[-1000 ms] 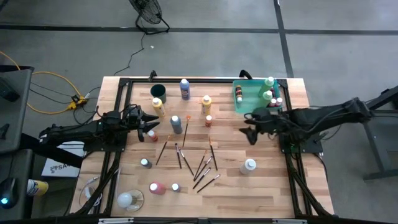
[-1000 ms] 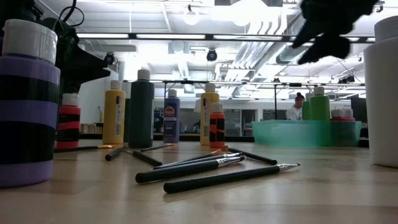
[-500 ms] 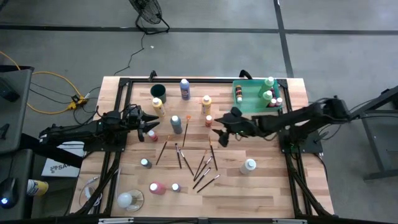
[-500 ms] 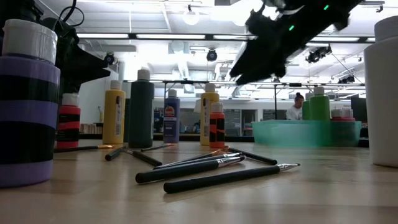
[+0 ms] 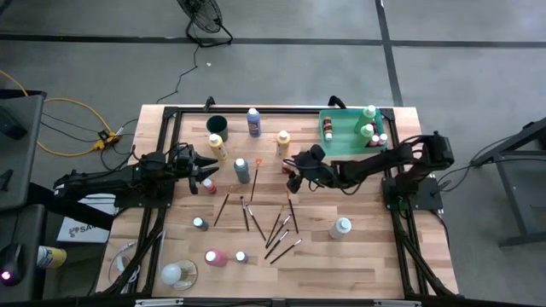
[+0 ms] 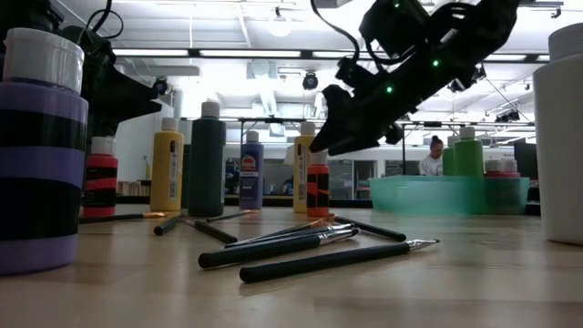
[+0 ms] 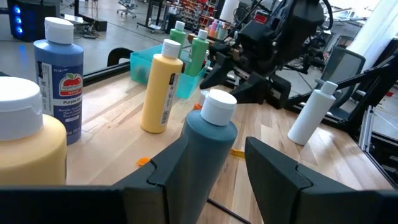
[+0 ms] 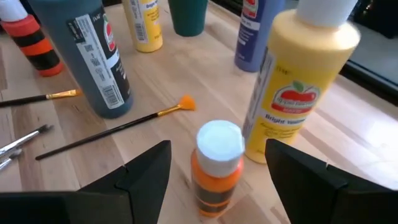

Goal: Pick & Place Paint Supplies
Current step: Put the small orange paint bottle into the green bin

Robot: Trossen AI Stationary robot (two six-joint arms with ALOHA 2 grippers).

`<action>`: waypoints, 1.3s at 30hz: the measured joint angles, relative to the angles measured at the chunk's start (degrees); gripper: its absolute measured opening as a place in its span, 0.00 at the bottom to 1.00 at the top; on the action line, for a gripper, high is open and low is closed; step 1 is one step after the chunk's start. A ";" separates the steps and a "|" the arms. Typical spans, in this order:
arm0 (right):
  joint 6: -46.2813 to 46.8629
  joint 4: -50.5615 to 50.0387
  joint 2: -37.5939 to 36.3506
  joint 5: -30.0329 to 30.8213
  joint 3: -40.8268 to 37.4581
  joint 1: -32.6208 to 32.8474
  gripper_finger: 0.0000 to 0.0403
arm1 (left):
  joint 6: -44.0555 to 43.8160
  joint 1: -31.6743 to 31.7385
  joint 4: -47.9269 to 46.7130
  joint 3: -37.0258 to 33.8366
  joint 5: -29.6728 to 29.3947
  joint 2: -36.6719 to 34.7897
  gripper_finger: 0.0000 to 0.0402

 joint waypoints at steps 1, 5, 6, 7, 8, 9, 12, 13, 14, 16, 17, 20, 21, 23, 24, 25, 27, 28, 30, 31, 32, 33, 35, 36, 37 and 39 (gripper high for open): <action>0.32 0.41 0.59 0.01 0.00 -0.20 0.63 | 0.00 0.00 0.00 0.00 0.02 -0.02 0.38; 2.63 1.44 2.44 -0.02 0.00 -0.76 0.63 | 0.00 0.00 0.00 0.00 0.00 -0.02 0.38; 2.73 2.02 2.80 -0.02 0.00 -0.82 0.63 | 0.00 0.00 0.00 0.00 0.01 -0.01 0.38; 2.60 2.76 3.15 0.00 0.00 -0.82 0.63 | 0.00 0.00 0.00 0.00 0.02 0.00 0.38; 2.50 3.43 3.44 0.00 0.03 -0.78 0.63 | 0.00 0.00 0.00 0.00 0.00 -0.02 0.38; 2.45 3.63 3.53 -0.03 0.15 -0.76 0.63 | 0.00 0.00 0.00 0.00 0.02 -0.01 0.38; 2.36 3.83 3.57 -0.01 0.51 -1.02 0.63 | 0.00 0.00 0.00 0.00 0.02 -0.02 0.38; 2.36 4.02 3.57 0.07 0.57 -1.20 0.63 | 0.00 0.00 0.00 0.00 0.00 0.00 0.38; 2.36 3.98 3.57 0.22 0.58 -1.38 0.62 | 0.00 0.00 -0.01 0.00 0.01 0.00 0.38; 2.36 4.12 3.57 0.27 0.57 -1.62 0.60 | 0.00 -0.01 0.00 0.00 0.02 -0.01 0.38; 2.36 4.31 3.57 0.26 0.57 -1.76 0.58 | 0.00 -0.01 -0.01 0.00 0.02 -0.01 0.38; 2.36 4.46 3.57 -0.02 0.57 -1.84 0.52 | 0.00 -0.01 -0.02 0.00 0.01 0.00 0.38; 2.36 4.30 3.57 -0.10 0.57 -1.84 0.49 | 0.00 0.00 0.00 0.00 0.01 0.00 0.38; 2.36 4.25 3.57 -0.77 0.57 -1.84 0.44 | 0.00 0.00 0.00 0.00 0.02 0.00 0.38; 2.36 4.28 3.57 -1.44 0.57 -1.84 0.41 | 0.00 0.00 -0.01 0.00 0.00 -0.01 0.38; 2.36 4.28 3.57 -1.83 0.57 -1.84 0.39 | 0.00 0.00 0.00 0.00 0.00 -0.02 0.38; 2.34 4.26 3.57 -2.74 0.57 -1.84 0.33 | 0.00 0.00 -0.01 0.00 0.01 0.00 0.38; 2.34 4.28 3.57 -3.06 0.57 -1.84 0.31 | 0.00 0.00 -0.02 0.00 0.02 0.00 0.38; 2.34 4.28 3.42 -3.20 0.56 -1.83 0.27 | 0.00 0.00 0.00 0.00 0.02 -0.01 0.38; 2.34 4.06 3.05 -3.35 0.54 -1.76 0.27 | 0.00 0.00 -0.01 0.00 0.01 0.00 0.38; 2.46 3.83 2.50 -3.34 0.52 -1.68 0.27 | 0.00 0.00 0.00 0.00 0.00 0.00 0.38; 2.60 3.77 1.73 -3.38 0.52 -1.67 0.27 | 0.00 0.00 -0.01 0.00 0.01 -0.02 0.38; 2.67 2.67 -0.42 -3.36 0.52 -1.65 0.27 | 0.00 0.00 0.00 0.00 0.02 -0.02 0.38; 2.71 1.74 -1.47 -3.27 0.52 -1.65 0.27 | 0.00 0.00 0.00 0.00 0.00 -0.02 0.38; 2.77 0.43 -2.82 -3.12 0.52 -1.65 0.27 | 0.00 0.00 0.00 0.00 0.02 -0.01 0.38; 2.86 -3.68 -5.87 -2.45 0.52 -1.67 0.28 | 0.00 0.00 0.00 0.00 0.01 -0.01 0.38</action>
